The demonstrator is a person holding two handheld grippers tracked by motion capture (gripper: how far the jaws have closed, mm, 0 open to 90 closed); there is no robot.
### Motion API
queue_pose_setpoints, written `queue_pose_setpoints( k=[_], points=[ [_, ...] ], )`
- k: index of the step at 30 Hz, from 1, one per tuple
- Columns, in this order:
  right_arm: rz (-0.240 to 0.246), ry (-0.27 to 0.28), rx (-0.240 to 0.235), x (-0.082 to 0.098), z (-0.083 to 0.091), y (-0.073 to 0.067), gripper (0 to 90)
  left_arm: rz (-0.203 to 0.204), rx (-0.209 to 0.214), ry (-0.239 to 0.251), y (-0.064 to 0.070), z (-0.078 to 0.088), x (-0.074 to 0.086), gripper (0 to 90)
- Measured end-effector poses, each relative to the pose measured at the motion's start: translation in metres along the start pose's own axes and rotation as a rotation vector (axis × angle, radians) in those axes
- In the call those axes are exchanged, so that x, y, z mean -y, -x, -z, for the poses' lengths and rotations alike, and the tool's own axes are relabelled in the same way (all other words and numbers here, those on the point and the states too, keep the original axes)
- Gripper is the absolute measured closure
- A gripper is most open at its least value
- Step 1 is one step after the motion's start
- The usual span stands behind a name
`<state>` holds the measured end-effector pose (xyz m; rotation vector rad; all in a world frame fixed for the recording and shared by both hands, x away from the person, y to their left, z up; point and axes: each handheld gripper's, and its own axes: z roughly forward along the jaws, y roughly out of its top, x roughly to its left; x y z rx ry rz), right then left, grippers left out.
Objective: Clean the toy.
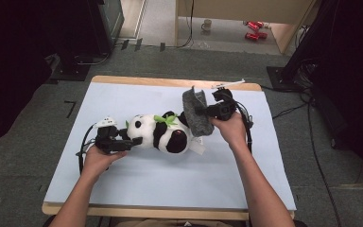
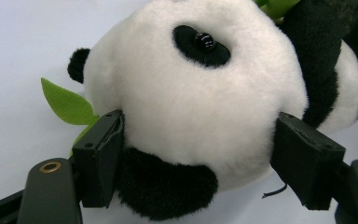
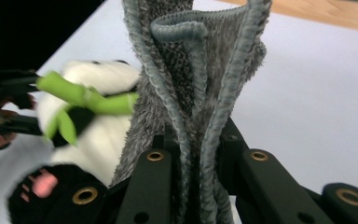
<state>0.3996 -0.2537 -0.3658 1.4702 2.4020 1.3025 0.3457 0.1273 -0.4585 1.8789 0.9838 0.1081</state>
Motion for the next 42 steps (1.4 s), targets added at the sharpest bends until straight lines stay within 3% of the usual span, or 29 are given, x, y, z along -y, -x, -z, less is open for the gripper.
queue_pose_setpoints(
  k=[8, 16, 19, 26, 42],
  points=[
    [0.068, -0.029, -0.053, -0.013, -0.026, -0.027, 80.2, -0.005, -0.014, 0.001, 0.003, 0.001, 0.003, 24.0],
    [0.108, -0.106, -0.053, -0.003, -0.051, -0.037, 80.2, -0.024, -0.031, -0.01, 0.006, 0.0, 0.004, 24.4],
    [0.09, -0.097, -0.07, 0.004, -0.054, -0.034, 80.2, -0.028, -0.033, -0.02, 0.007, 0.0, 0.004, 25.4],
    [0.074, -0.091, -0.087, 0.017, -0.049, -0.026, 80.3, 0.002, -0.021, -0.037, 0.004, -0.001, 0.002, 33.7],
    [0.051, -0.056, -0.101, 0.046, -0.035, -0.01, 80.4, 0.019, -0.009, -0.052, -0.001, -0.003, -0.005, 34.5]
  ],
)
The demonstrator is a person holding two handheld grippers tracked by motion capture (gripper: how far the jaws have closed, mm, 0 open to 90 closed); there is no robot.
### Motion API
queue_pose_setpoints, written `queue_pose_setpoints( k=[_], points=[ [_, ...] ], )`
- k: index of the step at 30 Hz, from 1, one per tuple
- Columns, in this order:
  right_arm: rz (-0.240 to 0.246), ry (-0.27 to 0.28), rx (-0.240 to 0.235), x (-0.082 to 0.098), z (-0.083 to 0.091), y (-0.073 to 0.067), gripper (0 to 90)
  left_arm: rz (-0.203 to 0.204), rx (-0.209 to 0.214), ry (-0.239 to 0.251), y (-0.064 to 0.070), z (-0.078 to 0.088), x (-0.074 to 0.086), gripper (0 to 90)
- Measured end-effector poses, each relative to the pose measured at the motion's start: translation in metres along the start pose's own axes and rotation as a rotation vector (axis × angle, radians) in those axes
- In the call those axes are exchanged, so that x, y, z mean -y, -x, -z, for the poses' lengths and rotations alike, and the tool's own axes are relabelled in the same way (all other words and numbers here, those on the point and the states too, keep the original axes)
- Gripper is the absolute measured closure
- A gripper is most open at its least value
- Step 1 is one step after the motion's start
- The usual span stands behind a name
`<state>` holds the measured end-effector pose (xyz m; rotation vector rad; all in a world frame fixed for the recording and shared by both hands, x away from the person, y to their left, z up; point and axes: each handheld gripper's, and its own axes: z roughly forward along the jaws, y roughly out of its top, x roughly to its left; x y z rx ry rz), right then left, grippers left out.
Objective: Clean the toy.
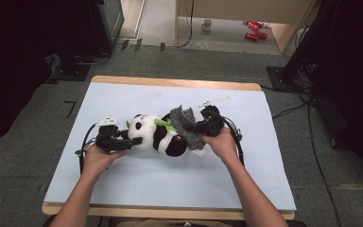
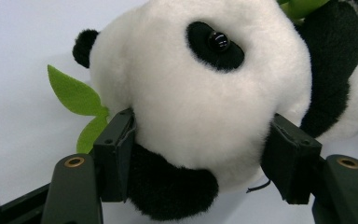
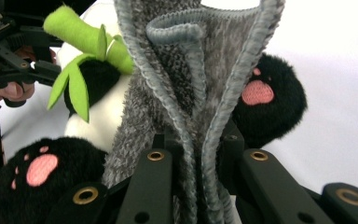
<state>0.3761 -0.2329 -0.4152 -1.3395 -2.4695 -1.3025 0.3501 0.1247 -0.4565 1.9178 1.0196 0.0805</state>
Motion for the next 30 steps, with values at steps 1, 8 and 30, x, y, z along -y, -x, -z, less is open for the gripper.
queue_pose_setpoints(
  k=[1, 8, 30],
  points=[
    [-0.002, -0.001, 0.001, 0.001, 0.001, 0.001, 80.4, 0.002, 0.0, 0.0, 0.0, 0.0, 0.0, 34.5],
    [-0.011, 0.005, 0.003, 0.011, 0.005, 0.004, 80.4, 0.018, 0.005, 0.003, -0.002, -0.001, -0.003, 34.5],
    [-0.084, -0.062, 0.064, 0.043, 0.011, 0.031, 80.5, 0.113, 0.022, 0.054, -0.008, -0.005, -0.012, 34.5]
  ],
)
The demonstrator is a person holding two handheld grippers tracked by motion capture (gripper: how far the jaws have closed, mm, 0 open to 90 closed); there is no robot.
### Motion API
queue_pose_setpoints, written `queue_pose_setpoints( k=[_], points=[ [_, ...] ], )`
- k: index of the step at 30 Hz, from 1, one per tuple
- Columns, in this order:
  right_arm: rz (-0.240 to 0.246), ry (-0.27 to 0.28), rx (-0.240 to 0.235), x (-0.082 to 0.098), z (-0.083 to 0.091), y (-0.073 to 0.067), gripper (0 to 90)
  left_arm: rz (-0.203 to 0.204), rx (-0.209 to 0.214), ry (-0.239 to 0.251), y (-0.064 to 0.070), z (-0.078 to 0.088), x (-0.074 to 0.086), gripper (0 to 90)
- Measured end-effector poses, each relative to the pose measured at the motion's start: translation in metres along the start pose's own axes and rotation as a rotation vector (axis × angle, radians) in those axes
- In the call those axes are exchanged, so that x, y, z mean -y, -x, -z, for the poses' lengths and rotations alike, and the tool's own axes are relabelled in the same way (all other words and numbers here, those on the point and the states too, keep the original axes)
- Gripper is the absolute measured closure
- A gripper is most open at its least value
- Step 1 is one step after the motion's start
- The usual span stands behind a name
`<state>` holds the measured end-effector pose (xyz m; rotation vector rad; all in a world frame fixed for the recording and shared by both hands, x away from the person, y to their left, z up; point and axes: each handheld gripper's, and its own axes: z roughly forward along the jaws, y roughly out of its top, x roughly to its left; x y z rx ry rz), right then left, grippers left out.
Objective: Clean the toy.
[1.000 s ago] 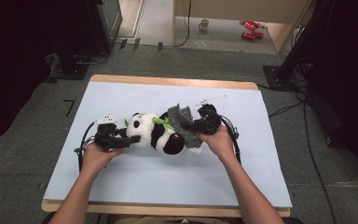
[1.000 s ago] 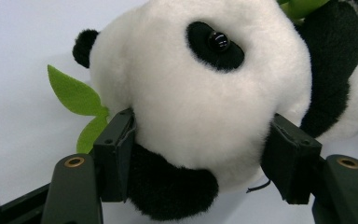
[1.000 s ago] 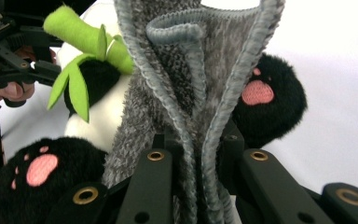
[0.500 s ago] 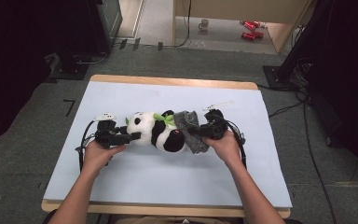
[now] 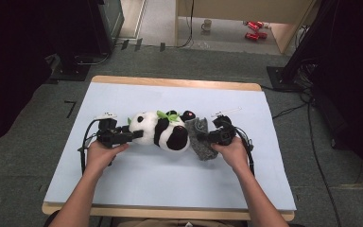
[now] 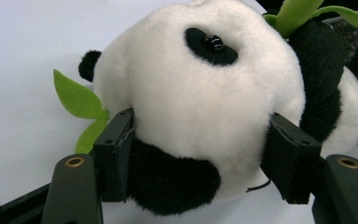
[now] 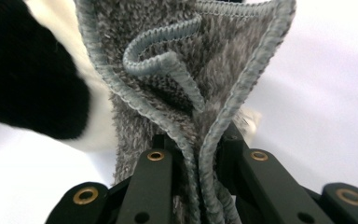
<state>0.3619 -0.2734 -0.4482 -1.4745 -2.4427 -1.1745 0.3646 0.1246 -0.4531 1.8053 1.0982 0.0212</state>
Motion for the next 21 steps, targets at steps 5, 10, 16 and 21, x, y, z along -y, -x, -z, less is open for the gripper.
queue_pose_setpoints(
  k=[5, 10, 16, 21],
  points=[
    [-0.009, 0.009, 0.024, 0.002, 0.012, 0.005, 80.6, 0.006, 0.004, 0.004, -0.001, 0.0, -0.001, 34.5],
    [-0.007, 0.068, 0.015, -0.006, 0.033, -0.001, 80.6, 0.001, 0.003, 0.003, -0.001, -0.001, -0.001, 34.4],
    [0.02, 0.129, -0.004, -0.03, 0.045, -0.013, 80.5, -0.031, 0.0, -0.005, 0.001, 0.0, 0.001, 34.5],
    [0.042, 0.138, -0.017, -0.047, 0.04, -0.023, 80.5, -0.051, -0.004, -0.007, 0.002, 0.001, 0.004, 34.5]
  ],
)
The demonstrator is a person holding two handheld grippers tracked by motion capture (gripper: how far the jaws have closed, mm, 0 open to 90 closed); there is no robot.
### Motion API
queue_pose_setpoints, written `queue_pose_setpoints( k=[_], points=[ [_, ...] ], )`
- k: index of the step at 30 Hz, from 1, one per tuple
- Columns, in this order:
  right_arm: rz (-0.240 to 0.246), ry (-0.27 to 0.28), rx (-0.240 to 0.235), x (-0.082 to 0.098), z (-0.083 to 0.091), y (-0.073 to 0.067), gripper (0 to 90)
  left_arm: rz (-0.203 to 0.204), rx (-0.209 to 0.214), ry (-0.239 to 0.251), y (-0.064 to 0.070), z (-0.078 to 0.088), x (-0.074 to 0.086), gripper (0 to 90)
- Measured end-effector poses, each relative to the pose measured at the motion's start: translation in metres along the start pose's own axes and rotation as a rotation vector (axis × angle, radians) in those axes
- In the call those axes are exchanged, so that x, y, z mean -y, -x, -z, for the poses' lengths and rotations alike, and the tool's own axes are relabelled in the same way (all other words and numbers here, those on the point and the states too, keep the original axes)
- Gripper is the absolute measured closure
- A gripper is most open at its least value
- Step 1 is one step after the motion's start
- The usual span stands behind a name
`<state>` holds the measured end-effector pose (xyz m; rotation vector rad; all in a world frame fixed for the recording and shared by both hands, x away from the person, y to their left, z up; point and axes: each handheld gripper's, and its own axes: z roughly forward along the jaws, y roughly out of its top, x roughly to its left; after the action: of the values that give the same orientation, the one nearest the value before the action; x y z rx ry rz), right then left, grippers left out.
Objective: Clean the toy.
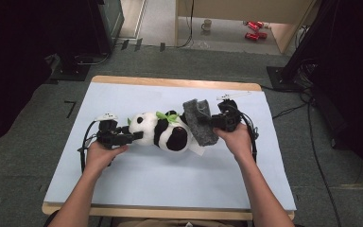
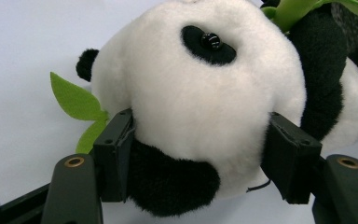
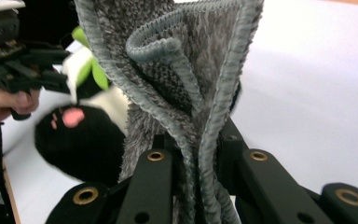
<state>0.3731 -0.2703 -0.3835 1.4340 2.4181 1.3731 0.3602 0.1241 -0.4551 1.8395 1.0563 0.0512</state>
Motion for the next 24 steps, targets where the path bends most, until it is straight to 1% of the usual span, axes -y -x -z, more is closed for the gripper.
queue_pose_setpoints(
  k=[4, 8, 12, 13, 15, 16, 17, 19, 20, 24],
  points=[
    [0.014, -0.004, -0.006, -0.011, -0.011, -0.006, 80.5, -0.015, -0.007, -0.006, 0.002, 0.001, 0.004, 34.4],
    [0.027, -0.015, -0.025, -0.02, -0.025, -0.013, 80.5, -0.029, -0.015, -0.009, 0.004, 0.003, 0.007, 34.4],
    [0.048, -0.04, -0.038, -0.023, -0.039, -0.021, 80.5, -0.045, -0.029, -0.011, 0.007, 0.003, 0.009, 34.2],
    [0.049, -0.051, -0.037, -0.023, -0.041, -0.022, 80.5, -0.043, -0.029, -0.011, 0.007, 0.003, 0.01, 34.1],
    [0.067, -0.084, -0.034, -0.02, -0.05, -0.025, 80.5, -0.053, -0.03, -0.018, 0.008, 0.004, 0.011, 34.1],
    [0.076, -0.093, -0.031, -0.018, -0.054, -0.026, 80.4, -0.056, -0.031, -0.019, 0.008, 0.004, 0.012, 34.1],
    [0.074, -0.101, -0.03, -0.016, -0.056, -0.026, 80.4, -0.06, -0.031, -0.022, 0.008, 0.004, 0.012, 34.1],
    [0.071, -0.087, -0.038, -0.01, -0.057, -0.023, 80.4, -0.059, -0.029, -0.02, 0.008, 0.004, 0.012, 34.0],
    [0.078, -0.078, -0.037, -0.007, -0.057, -0.022, 80.4, -0.061, -0.029, -0.02, 0.008, 0.004, 0.012, 34.0],
    [0.088, -0.083, -0.024, 0.003, -0.05, -0.019, 80.4, -0.063, -0.024, -0.018, 0.007, 0.003, 0.012, 33.9]
  ],
)
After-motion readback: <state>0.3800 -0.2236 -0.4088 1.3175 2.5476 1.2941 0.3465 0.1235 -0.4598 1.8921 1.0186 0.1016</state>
